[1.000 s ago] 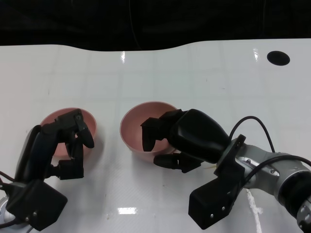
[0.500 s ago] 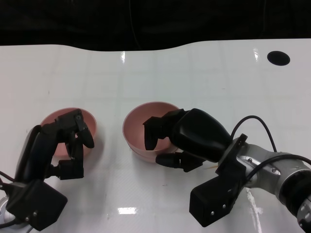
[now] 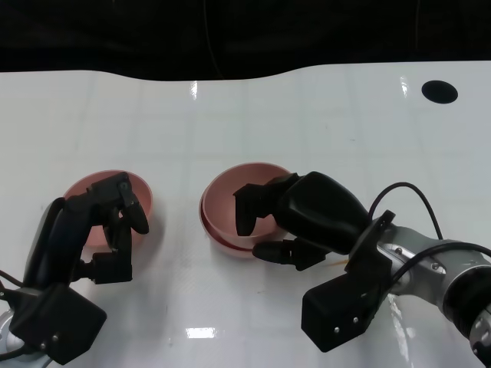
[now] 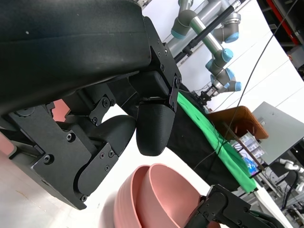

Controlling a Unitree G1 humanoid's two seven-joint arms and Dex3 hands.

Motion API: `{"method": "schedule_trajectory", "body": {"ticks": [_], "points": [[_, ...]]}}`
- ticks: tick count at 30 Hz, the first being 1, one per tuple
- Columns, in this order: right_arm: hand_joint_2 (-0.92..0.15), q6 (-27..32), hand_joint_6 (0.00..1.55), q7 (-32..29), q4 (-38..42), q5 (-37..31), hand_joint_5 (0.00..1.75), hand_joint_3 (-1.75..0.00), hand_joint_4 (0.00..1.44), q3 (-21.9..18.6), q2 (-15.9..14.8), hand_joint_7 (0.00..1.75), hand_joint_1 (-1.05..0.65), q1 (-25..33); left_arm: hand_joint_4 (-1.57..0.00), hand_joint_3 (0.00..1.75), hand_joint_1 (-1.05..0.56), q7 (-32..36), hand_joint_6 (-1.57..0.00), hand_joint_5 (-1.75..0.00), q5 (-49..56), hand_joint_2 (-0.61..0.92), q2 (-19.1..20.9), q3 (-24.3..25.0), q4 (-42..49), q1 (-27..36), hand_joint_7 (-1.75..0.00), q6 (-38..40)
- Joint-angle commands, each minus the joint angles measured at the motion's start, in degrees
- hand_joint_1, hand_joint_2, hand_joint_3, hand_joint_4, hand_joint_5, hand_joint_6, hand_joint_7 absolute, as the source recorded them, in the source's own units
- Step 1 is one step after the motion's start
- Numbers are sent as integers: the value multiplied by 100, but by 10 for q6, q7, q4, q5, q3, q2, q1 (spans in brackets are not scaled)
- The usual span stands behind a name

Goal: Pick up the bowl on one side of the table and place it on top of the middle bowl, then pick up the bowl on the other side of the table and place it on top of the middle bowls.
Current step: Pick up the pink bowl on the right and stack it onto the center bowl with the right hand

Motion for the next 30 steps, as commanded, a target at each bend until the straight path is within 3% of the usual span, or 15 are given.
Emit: {"method": "schedule_trajectory", "body": {"ticks": [1,4,5,9,11,17,22,30], "points": [[-92,-1,73,-8,5,-7,158,-76,75,6,-11,107,-46,-15,-106,169,-14,9,-77,-175,2,34,5,5,-6,9,-175,4],[-92,3,81,-12,3,-14,123,-69,75,10,-16,58,-59,-17,-106,169,-15,9,-77,-175,2,34,5,5,-6,9,-175,4],[-92,5,83,-14,2,-16,104,-65,75,11,-17,36,-64,-17,-106,170,-14,9,-77,-175,2,34,5,5,-5,9,-175,3],[-92,25,74,-13,-6,-21,57,-68,71,14,-22,5,-83,-15,-106,170,-15,5,-77,-175,-1,34,6,5,-4,8,-175,3],[-92,31,70,-12,-9,-22,50,-69,69,16,-23,1,-87,-13,-106,170,-15,4,-77,-175,-2,34,6,5,-6,8,-175,4],[-92,40,64,-12,-11,-25,49,-75,67,21,-23,0,-90,-12,-105,168,-15,8,-76,-175,3,34,7,4,-1,8,-175,-3],[-92,43,63,-6,-13,-23,71,-78,56,21,-24,0,-89,-11,-105,167,-17,9,-76,-175,3,35,5,4,-6,9,-175,2],[-92,48,63,2,-13,-23,89,-82,50,22,-25,0,-87,-11,-105,168,-15,9,-76,-175,4,34,4,3,-5,8,-175,2]]}}
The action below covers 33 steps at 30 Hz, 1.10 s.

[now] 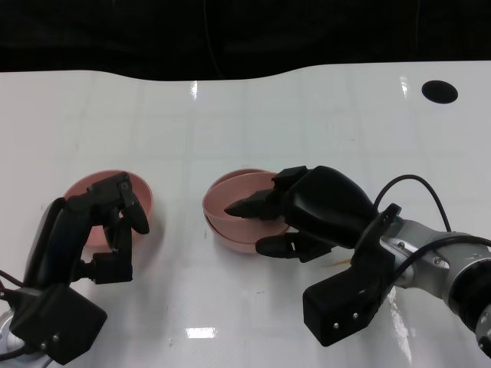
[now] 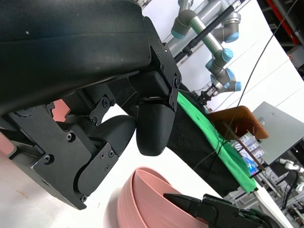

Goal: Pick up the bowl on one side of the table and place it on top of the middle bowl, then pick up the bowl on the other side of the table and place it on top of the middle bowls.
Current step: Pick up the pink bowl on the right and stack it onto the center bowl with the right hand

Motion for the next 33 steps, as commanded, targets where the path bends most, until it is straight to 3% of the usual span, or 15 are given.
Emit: {"method": "schedule_trajectory", "body": {"ticks": [1,6,18,25,33], "points": [[-92,5,63,9,-5,1,91,-82,48,2,-10,0,-86,-1,-105,169,-15,11,-76,-175,6,34,5,3,-4,7,-175,3],[-92,7,63,21,-10,3,96,-84,45,0,-11,1,-85,-1,-104,171,-14,13,-76,-175,10,33,2,4,-7,7,-175,8],[-92,15,59,21,-43,-2,104,-69,36,-2,-25,0,-93,-3,-105,170,-16,7,-77,-175,3,33,0,3,1,3,-175,2],[-92,27,49,49,-74,6,91,-61,23,-9,-33,0,-101,4,-103,167,-14,8,-76,-175,4,35,-1,3,-2,4,-175,6],[-92,43,39,90,-125,20,77,-59,19,-23,-49,0,-105,20,-103,168,-14,13,-77,-175,10,35,0,3,1,3,-175,4]]}}
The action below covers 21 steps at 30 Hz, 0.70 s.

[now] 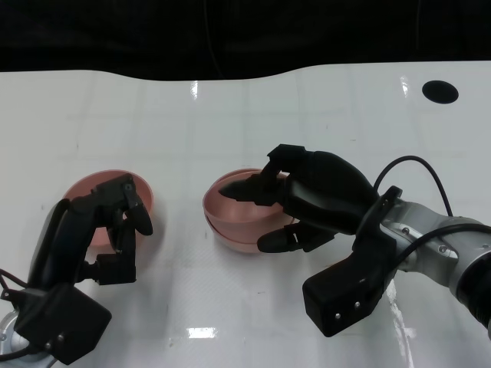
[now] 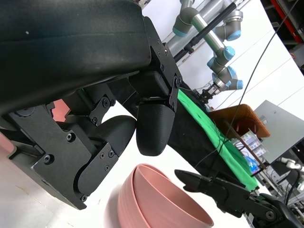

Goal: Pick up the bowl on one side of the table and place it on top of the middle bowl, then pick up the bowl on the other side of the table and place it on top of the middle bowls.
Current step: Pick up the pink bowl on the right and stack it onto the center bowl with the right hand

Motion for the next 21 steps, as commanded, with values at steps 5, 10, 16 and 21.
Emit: {"method": "schedule_trajectory", "body": {"ticks": [5,10,16,21], "points": [[-92,0,38,39,-55,40,72,-55,22,-34,-29,0,-105,31,-102,168,-15,11,-77,-175,-1,34,5,5,3,2,-175,-4],[-92,8,35,93,-119,74,69,-53,22,-65,-56,0,-105,61,-103,169,-17,13,-77,-175,0,34,5,5,7,0,-175,-8],[-92,24,28,148,-196,118,46,-42,23,-110,-88,0,-105,109,-105,171,-17,13,-77,-175,3,33,6,5,3,1,-175,-2],[-92,30,17,179,-243,148,27,-30,18,-145,-107,0,-105,146,-105,174,-14,15,-77,-175,3,32,7,4,1,2,-175,0]]}}
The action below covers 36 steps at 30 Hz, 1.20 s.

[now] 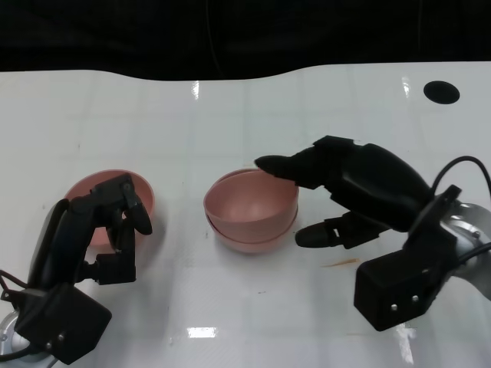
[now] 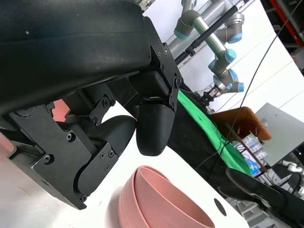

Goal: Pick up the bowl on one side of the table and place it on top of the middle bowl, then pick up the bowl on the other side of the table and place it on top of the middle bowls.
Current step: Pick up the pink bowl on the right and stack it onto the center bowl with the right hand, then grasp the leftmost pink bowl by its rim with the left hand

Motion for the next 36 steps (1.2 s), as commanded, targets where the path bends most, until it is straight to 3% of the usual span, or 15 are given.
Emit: {"method": "schedule_trajectory", "body": {"ticks": [1,8,13,16,18,20,21,27,29,32,36], "points": [[-92,2,17,14,-24,18,26,-29,18,-22,-18,0,-105,20,-105,174,-14,9,-77,-175,3,32,8,4,-3,3,-175,1],[-92,-8,6,51,-61,73,14,-20,10,-67,-48,0,-105,72,-106,174,-14,3,-77,-175,-3,32,11,2,4,0,-175,-8],[-92,-12,6,91,-87,127,13,-13,13,-97,-61,0,-102,108,-107,170,-14,4,-79,-175,-4,35,12,4,8,-2,-175,-17],[-92,-34,10,94,-85,153,11,-5,21,-116,-62,1,-91,126,-107,169,-15,9,-79,-175,-1,36,14,5,12,-4,-175,-20],[-92,-55,21,81,-77,165,19,-3,41,-131,-57,4,-72,138,-108,173,-13,9,-79,-175,0,33,16,5,19,-8,-175,-25],[-92,-68,25,75,-71,181,21,-2,47,-145,-49,5,-67,150,-108,174,-13,11,-79,-175,3,32,17,4,19,-8,-175,-26],[-92,-76,36,71,-68,189,24,-2,56,-152,-44,7,-61,157,-108,175,-13,11,-79,-175,4,32,17,4,18,-8,-175,-25],[-92,-132,66,62,-36,219,35,-9,82,-181,-33,11,-38,173,-108,173,-13,4,-78,-175,-3,32,17,3,15,-7,-175,-24],[-92,-152,69,62,-21,227,36,-11,85,-188,-31,10,-36,173,-108,172,-13,4,-78,-175,-2,32,17,3,16,-7,-175,-23],[-83,-192,94,60,11,234,50,-36,97,-199,-32,7,-29,172,-107,172,-12,5,-78,-175,-2,33,16,3,12,-6,-175,-17],[-91,-200,117,58,20,235,91,-32,93,-212,-31,6,-19,182,-107,174,-11,2,-78,-175,-5,32,14,3,5,-4,-175,-9]]}}
